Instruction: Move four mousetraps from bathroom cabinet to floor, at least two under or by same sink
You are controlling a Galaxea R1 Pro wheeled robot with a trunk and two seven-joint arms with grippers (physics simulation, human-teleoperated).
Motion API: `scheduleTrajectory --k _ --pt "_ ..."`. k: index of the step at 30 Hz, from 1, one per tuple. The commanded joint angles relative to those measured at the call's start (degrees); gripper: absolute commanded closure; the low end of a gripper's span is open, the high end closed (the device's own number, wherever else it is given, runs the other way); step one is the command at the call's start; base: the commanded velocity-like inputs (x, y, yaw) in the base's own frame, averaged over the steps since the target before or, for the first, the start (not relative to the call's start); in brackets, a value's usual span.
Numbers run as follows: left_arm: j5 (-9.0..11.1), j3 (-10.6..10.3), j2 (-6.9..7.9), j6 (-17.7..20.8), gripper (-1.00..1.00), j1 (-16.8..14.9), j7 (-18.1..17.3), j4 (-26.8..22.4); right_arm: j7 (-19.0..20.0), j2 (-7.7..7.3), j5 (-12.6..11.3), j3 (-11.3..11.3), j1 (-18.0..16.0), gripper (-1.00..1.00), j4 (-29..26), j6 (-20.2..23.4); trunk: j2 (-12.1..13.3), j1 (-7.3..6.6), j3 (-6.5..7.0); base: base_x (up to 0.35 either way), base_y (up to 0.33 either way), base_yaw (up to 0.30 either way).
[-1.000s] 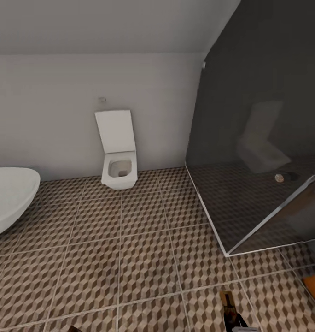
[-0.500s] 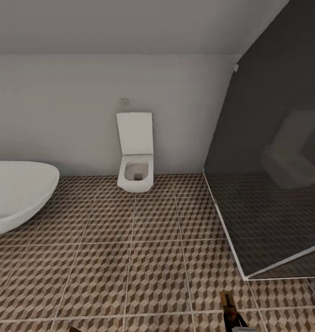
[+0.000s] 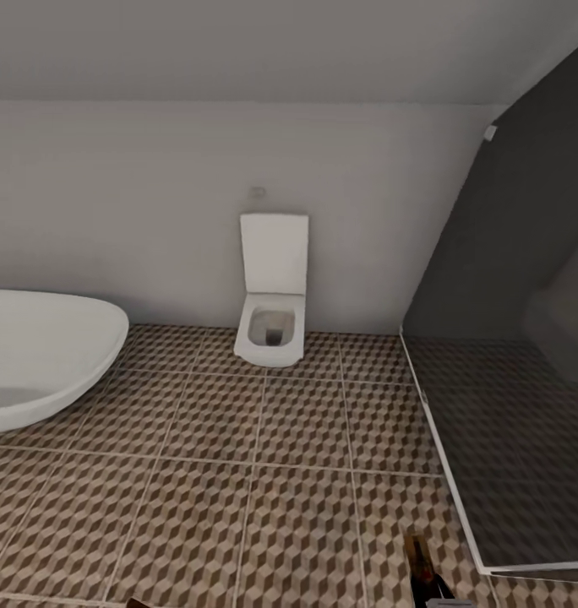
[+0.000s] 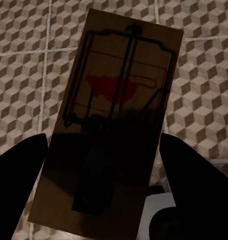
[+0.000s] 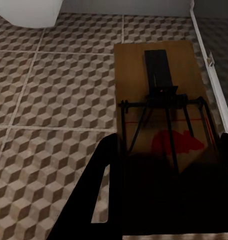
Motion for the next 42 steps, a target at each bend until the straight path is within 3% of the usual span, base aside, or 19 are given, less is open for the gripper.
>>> scheduleTrajectory --k 1,5,8,10,12,14,15,16,17,19,23,27,30,33,35,38,39,41,42 --pt "0.50 -0.49 -0.02 -0.31 1.00 -0.09 -0.06 0.21 0.34 -0.01 0.36 -0.52 -0.04 1.00 0.04 -0.17 -0.09 0.06 -0.08 0.327 0.000 0.041" --pt "0.48 -0.44 -0.09 -0.33 1.00 -0.09 -0.03 0.21 0.41 -0.31 0.43 -0.39 -0.04 1.00 0.04 -0.15 -0.09 0.06 -0.08 0.225 0.000 0.015" --pt "0.54 -0.11 -1.25 0.61 1.00 -0.09 0.32 0.09 0.48 -0.46 0.46 -0.36 -0.04 1.00 -0.04 -0.38 -0.09 0.06 -0.08 0.054 0.000 0.003" --pt "0.61 0.15 -2.23 4.55 1.00 -0.09 1.65 -0.24 0.48 -0.39 0.53 -0.40 -0.04 1.00 -0.45 -0.58 -0.09 0.06 -0.08 0.020 0.000 0.001" --pt "0.61 0.29 -2.99 12.43 1.00 -0.09 4.53 -3.21 0.45 -0.47 0.55 -0.47 -0.04 1.00 -0.90 -0.45 -0.09 0.06 -0.08 0.008 0.000 0.000" --pt "0.65 0.35 -3.31 22.45 1.00 -0.09 7.27 -11.63 0.40 -0.58 0.62 -0.51 -0.04 1.00 -2.52 -0.21 -0.09 0.06 -0.08 0.003 0.000 0.000" --pt "0.68 0.37 -3.44 33.76 1.00 -0.09 8.51 -21.89 0.37 -0.63 0.62 -0.54 -0.04 1.00 -5.87 1.89 -0.09 0.06 -0.08 0.001 0.000 0.000" --pt "0.69 0.38 -3.48 39.03 1.00 -0.09 8.81 -26.54 0.37 -0.65 0.62 -0.54 -0.04 1.00 -8.40 4.48 -0.09 0.06 -0.08 0.000 0.000 0.000" --pt "0.69 0.38 -3.53 43.40 1.00 -0.11 9.00 -30.57 0.43 -0.66 0.63 -0.53 -0.04 1.00 -11.47 7.99 -0.09 0.06 -0.08 0.000 0.000 0.000" --pt "0.69 0.39 -3.58 48.33 1.00 -0.17 9.22 -36.47 0.80 -0.67 0.63 -0.51 -0.04 1.00 -18.12 16.15 -0.09 0.06 -0.08 0.000 0.000 0.000" --pt "0.70 0.44 -3.61 51.06 1.00 -0.31 9.39 -41.93 1.17 -0.67 0.58 -0.43 -0.04 1.00 -25.68 24.59 -0.09 0.06 -0.08 0.000 0.000 0.000" --pt "0.67 0.28 -3.47 50.96 1.00 -0.34 9.26 -43.10 1.27 -0.62 0.55 -0.15 -0.04 1.00 -27.35 25.50 -0.09 0.06 -0.08 0.000 0.000 0.000" --pt "0.63 0.12 -3.12 47.16 1.00 -0.35 9.08 -43.35 1.53 -0.52 0.58 0.02 -0.04 1.00 -27.20 21.42 -0.09 0.06 -0.08 0.000 0.000 0.000" --pt "0.52 -0.01 -2.54 39.92 1.00 -0.35 9.15 -45.45 2.95 -0.31 1.41 0.27 -0.04 1.00 -26.16 12.42 -0.09 0.06 -0.08 0.000 0.000 0.000" --pt "0.59 0.06 -2.35 38.78 1.00 -0.35 9.22 -48.11 3.72 -0.12 2.27 0.36 -0.04 1.00 -26.20 7.96 -0.09 0.06 -0.08 0.000 0.000 0.000" --pt "0.66 0.60 -2.08 43.35 1.00 -0.35 9.32 -50.32 4.13 0.68 3.11 0.30 -0.04 1.00 -26.67 4.56 -0.09 0.06 -0.08 0.000 0.000 0.000" --pt "0.68 0.78 -2.04 46.88 1.00 -0.35 9.28 -50.72 4.19 1.10 3.29 0.23 -0.04 1.00 -27.27 4.82 -0.09 0.06 -0.08 0.000 0.000 0.000" --pt "0.67 0.99 -1.96 53.71 1.00 -0.35 9.23 -51.18 4.28 1.68 3.43 0.14 -0.04 1.00 -30.11 9.33 -0.09 0.06 -0.08 0.000 0.000 0.000" --pt "0.65 1.03 -1.93 54.80 1.00 -0.35 9.21 -51.34 4.33 1.78 3.44 0.17 -0.04 1.00 -32.02 11.45 -0.09 0.06 -0.08 0.000 0.000 0.000"
